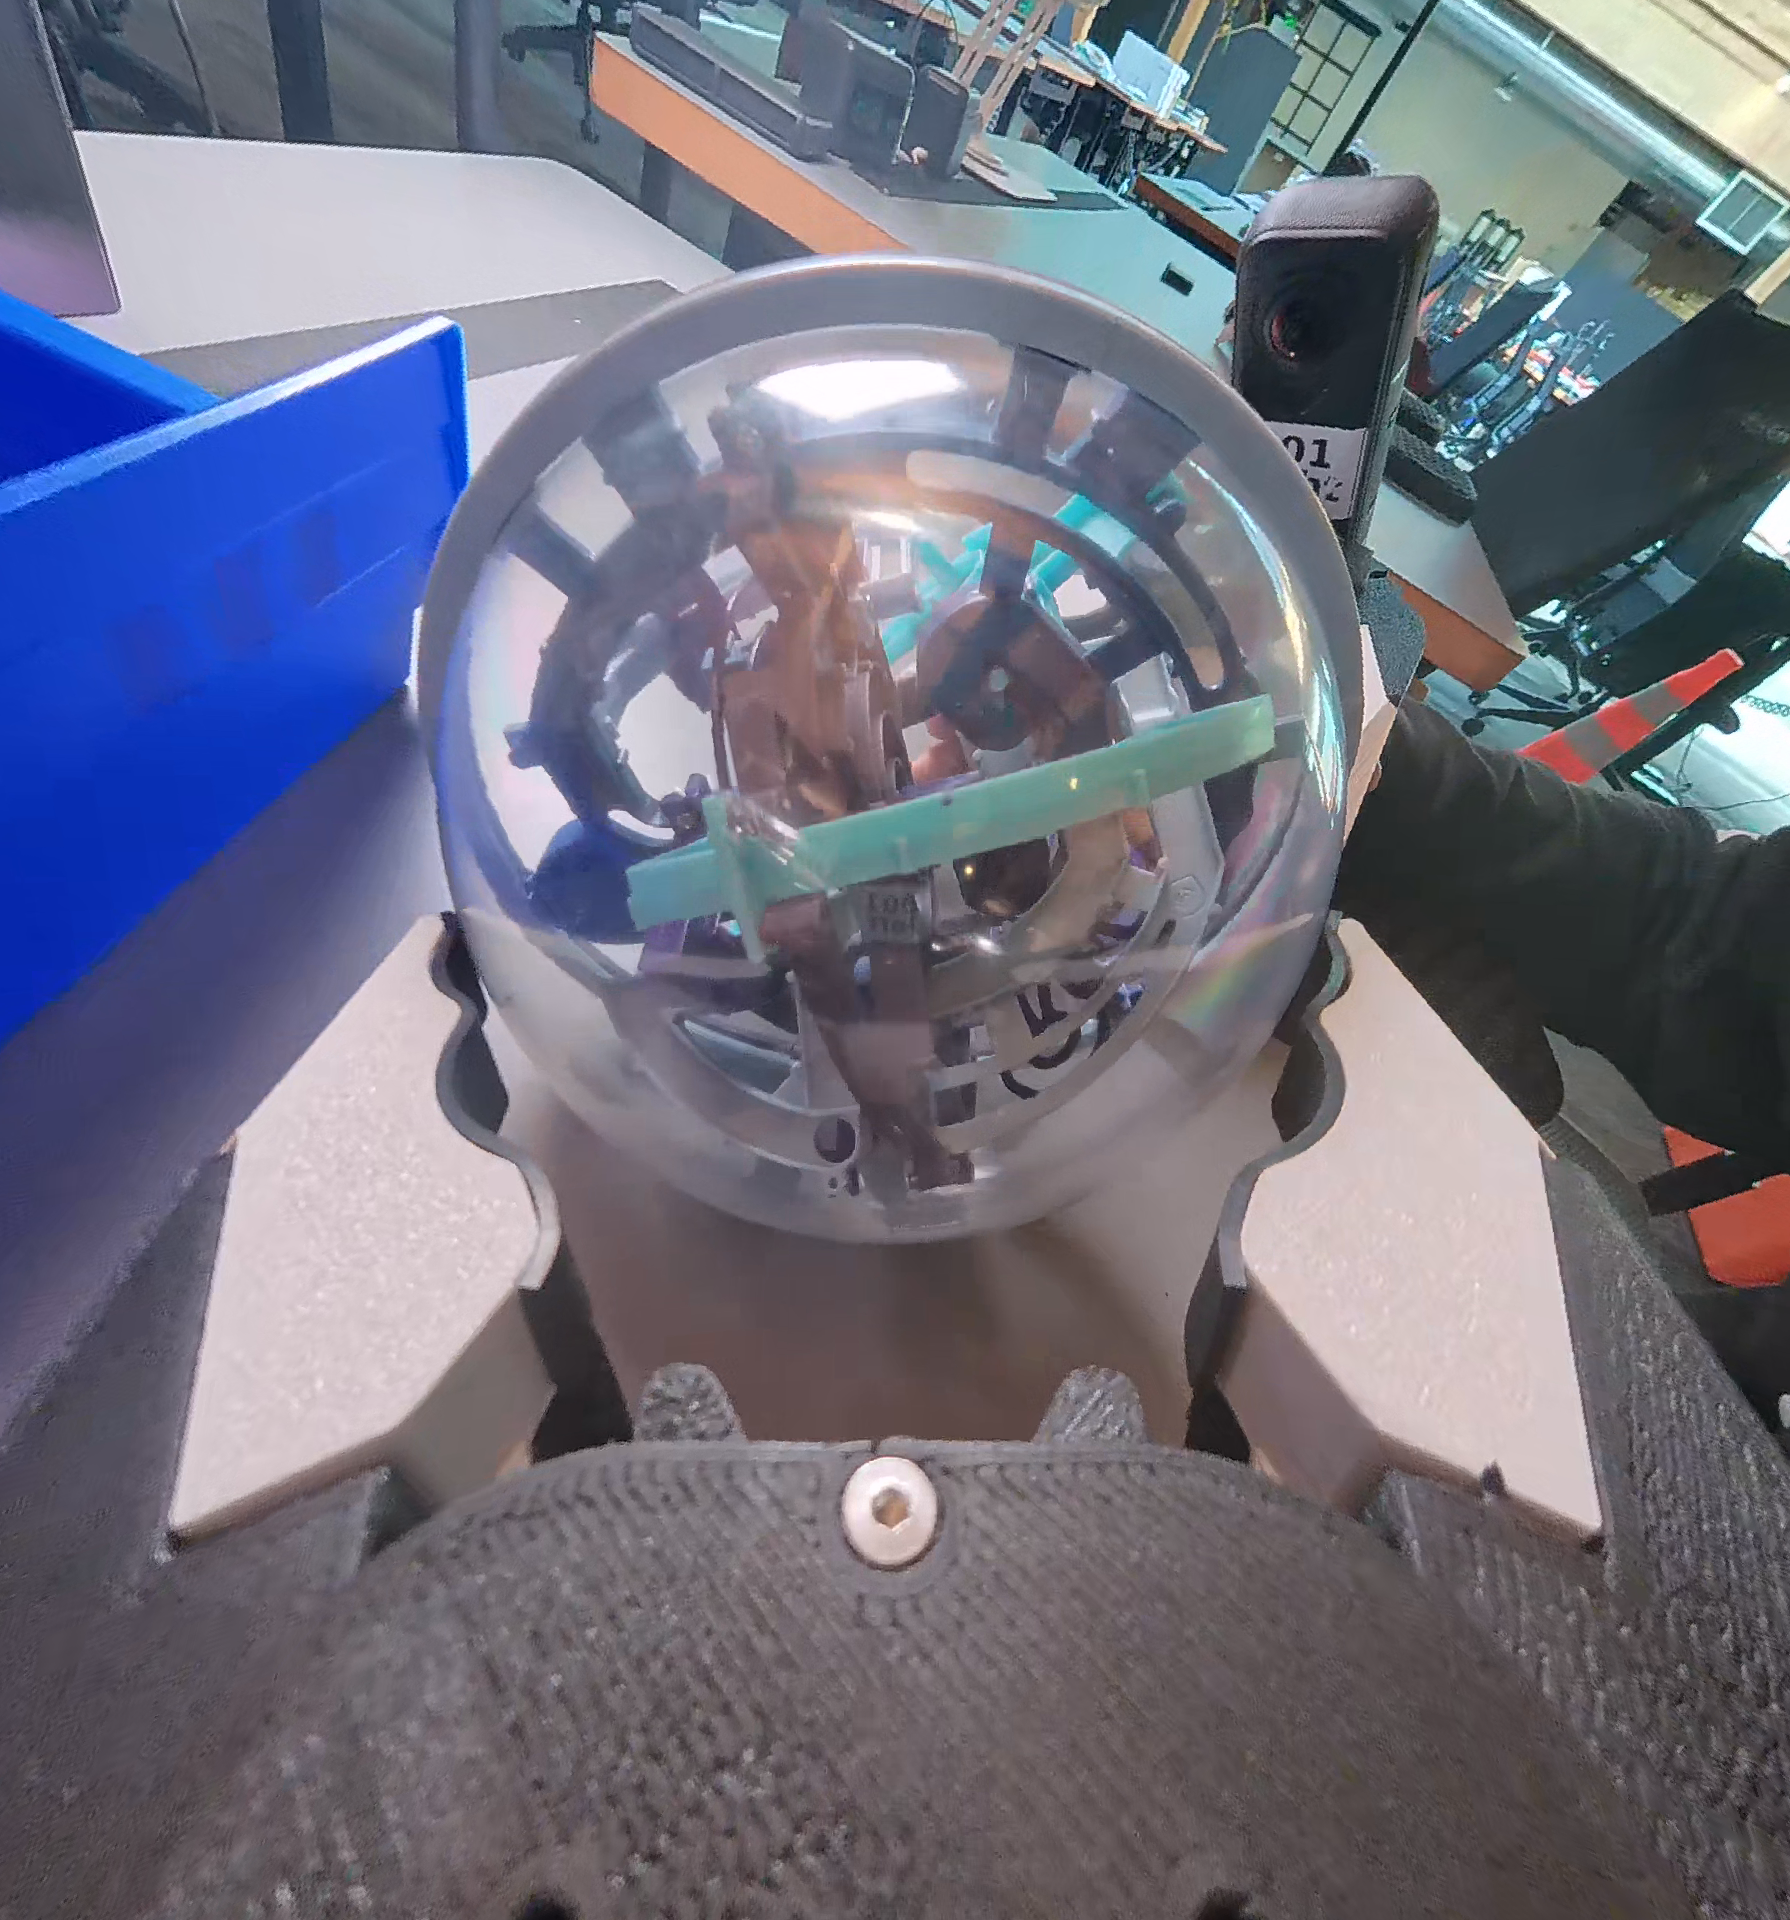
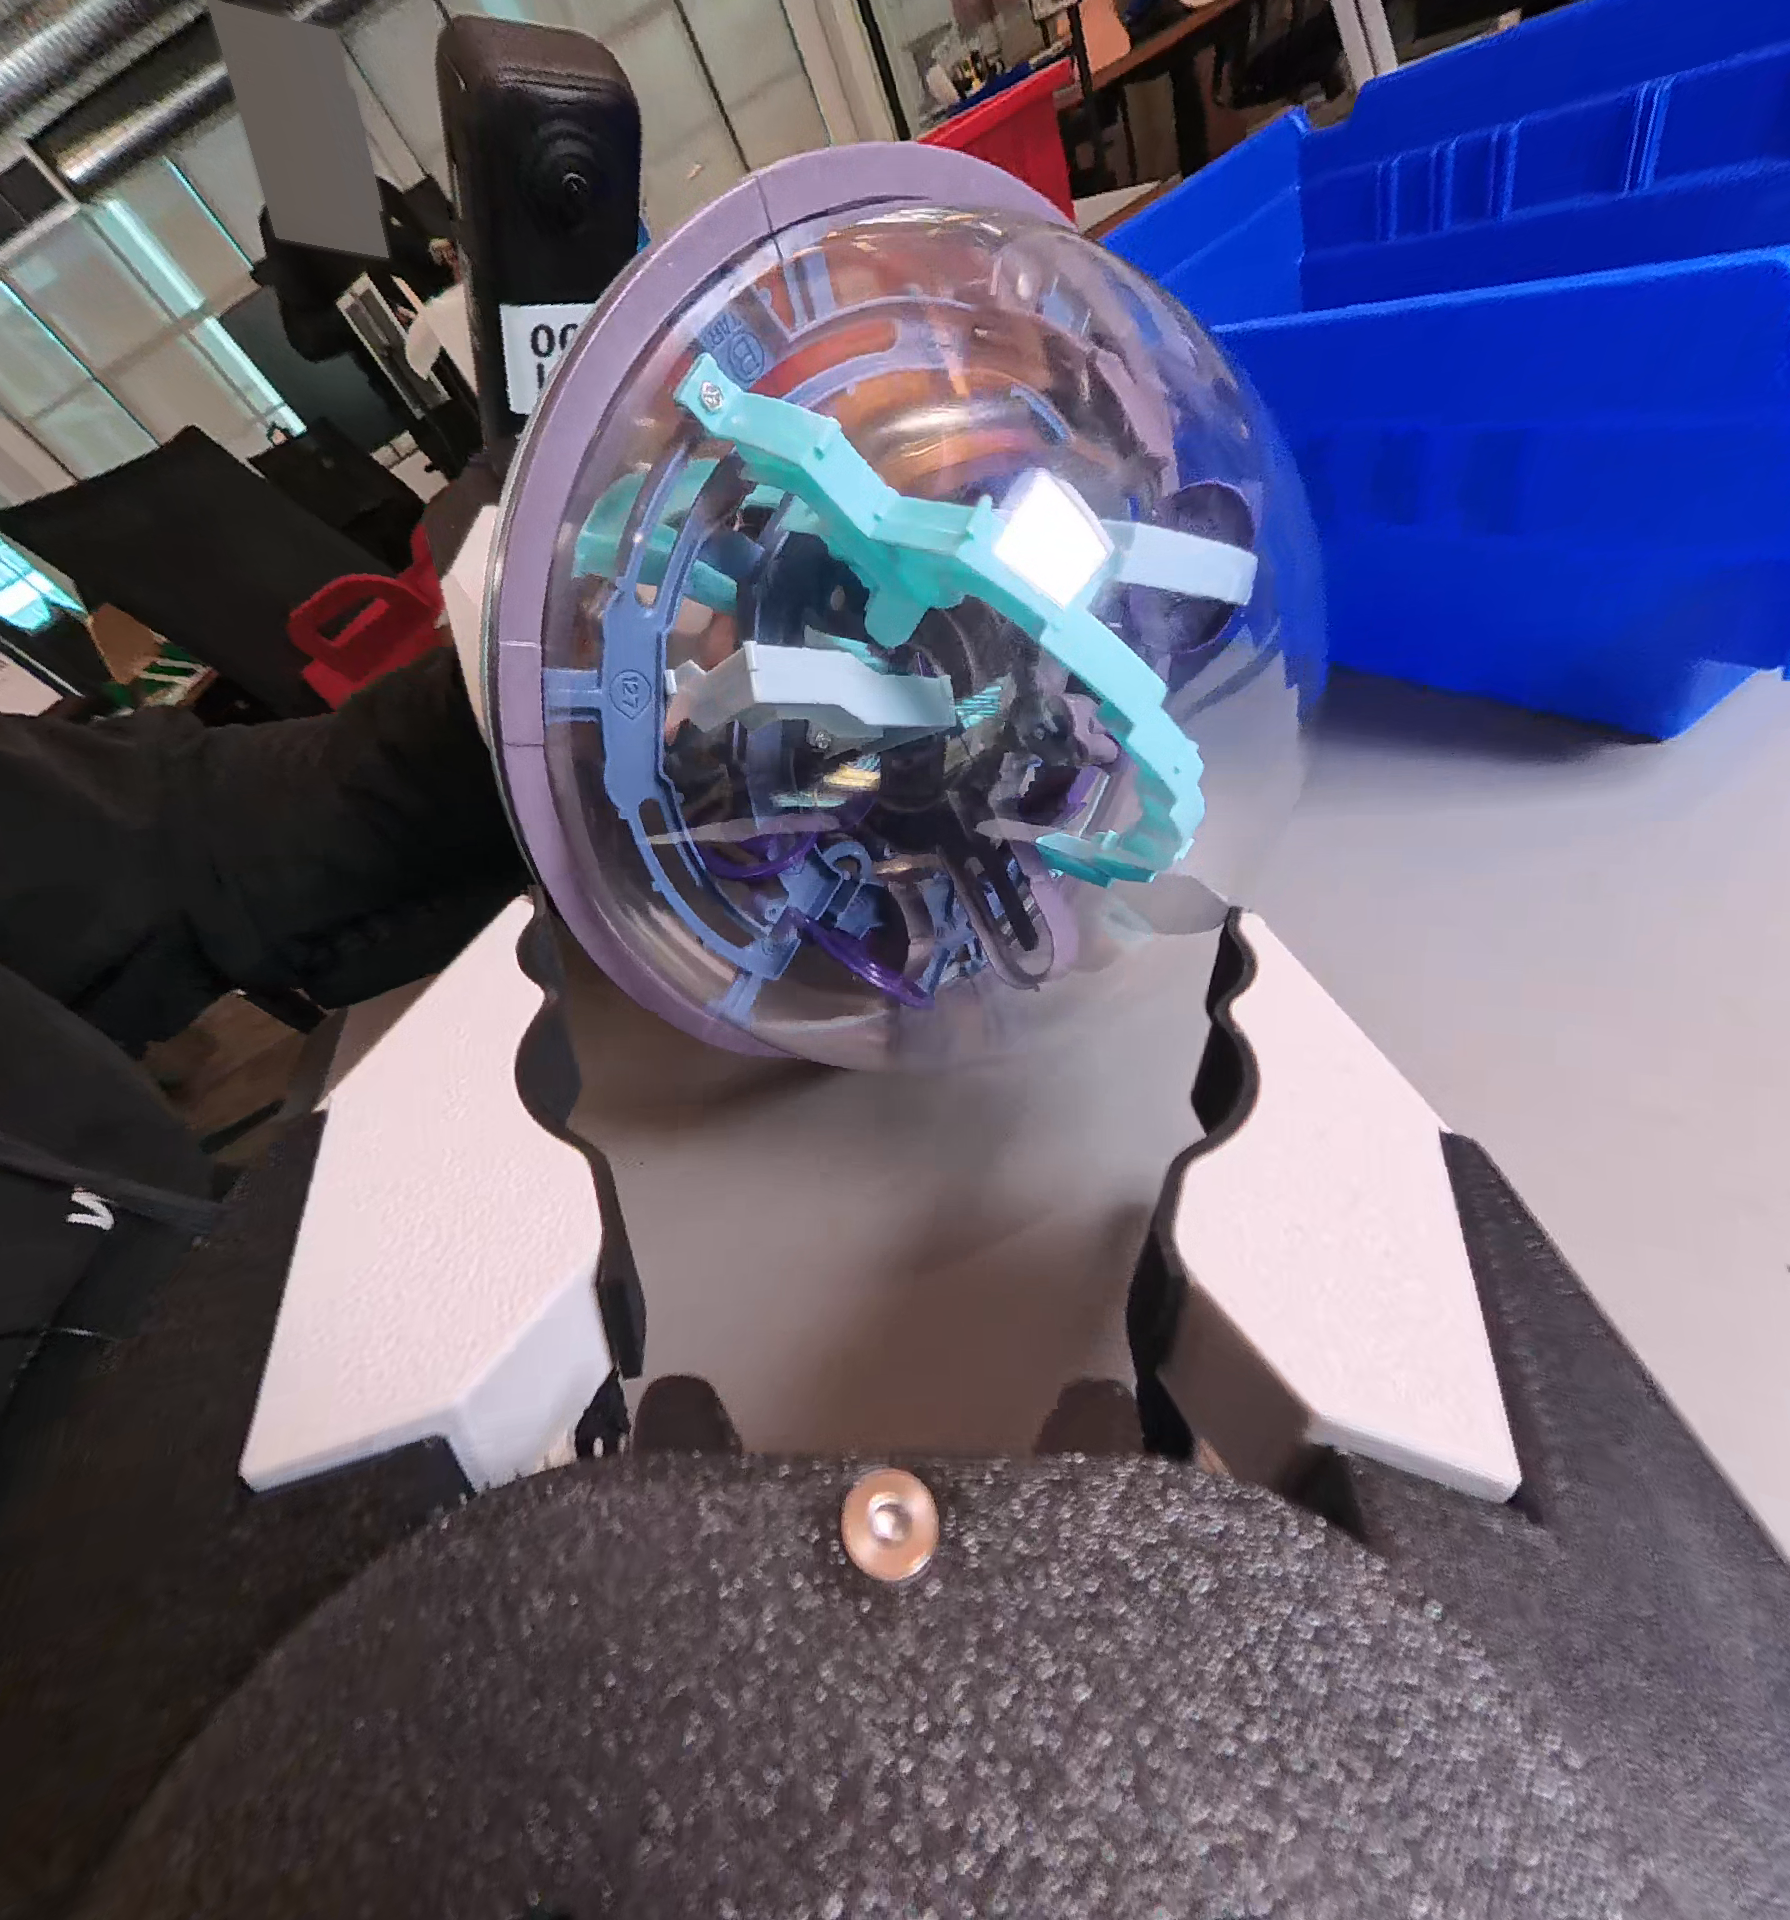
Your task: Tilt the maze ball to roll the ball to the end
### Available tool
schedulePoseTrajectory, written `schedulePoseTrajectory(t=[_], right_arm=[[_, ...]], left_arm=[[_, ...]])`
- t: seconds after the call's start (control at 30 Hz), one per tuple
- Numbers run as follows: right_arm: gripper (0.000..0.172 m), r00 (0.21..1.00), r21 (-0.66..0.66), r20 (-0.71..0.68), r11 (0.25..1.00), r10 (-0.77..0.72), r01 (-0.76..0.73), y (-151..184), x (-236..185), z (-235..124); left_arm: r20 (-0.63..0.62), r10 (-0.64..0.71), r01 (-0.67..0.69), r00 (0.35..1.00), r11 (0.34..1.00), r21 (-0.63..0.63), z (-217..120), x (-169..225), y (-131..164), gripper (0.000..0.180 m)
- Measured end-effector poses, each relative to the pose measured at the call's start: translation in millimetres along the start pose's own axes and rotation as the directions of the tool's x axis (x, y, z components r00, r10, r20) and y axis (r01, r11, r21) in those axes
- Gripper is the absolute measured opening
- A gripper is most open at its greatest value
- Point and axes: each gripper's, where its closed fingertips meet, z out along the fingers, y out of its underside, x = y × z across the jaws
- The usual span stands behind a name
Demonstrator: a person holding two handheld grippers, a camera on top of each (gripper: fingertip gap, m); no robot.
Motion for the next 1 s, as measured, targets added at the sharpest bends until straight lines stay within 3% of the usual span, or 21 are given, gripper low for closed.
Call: schedulePoseTrajectory(t=[0.3,0.4,0.57,0.73,0.9,1.0], right_arm=[[0.12,0.989,-0.108,0.061,0.985,0.138,-0.131,18,-6,7],[0.118,0.999,-0.135,0.009,0.99,0.047,-0.045,22,-3,7],[0.122,0.966,-0.174,-0.074,0.957,-0.247,0.231,18,2,-4],[0.127,0.921,-0.004,-0.135,0.93,-0.365,0.368,-24,-8,-23],[0.12,0.936,0.132,-0.214,0.941,-0.281,0.312,-47,0,-34],[0.12,0.951,0.133,-0.204,0.956,-0.233,0.262,-42,7,-33]], left_arm=[[0.053,-0.043,0.044,0.998,0.999,-0.018,-1,1,-6,0.15],[0.071,-0.059,0.062,0.996,0.998,-0.033,-1,0,-7,0.149],[0.086,-0.049,0.053,0.995,0.998,-0.044,3,-3,-14,0.146],[0.074,-0.011,0.013,0.997,0.999,-0.033,8,0,-27,0.141],[0.014,0.135,-0.135,0.991,0.989,0.063,-3,18,-45,0.146],[-0.008,0.155,-0.154,0.988,0.987,0.047,-12,17,-31,0.149]])
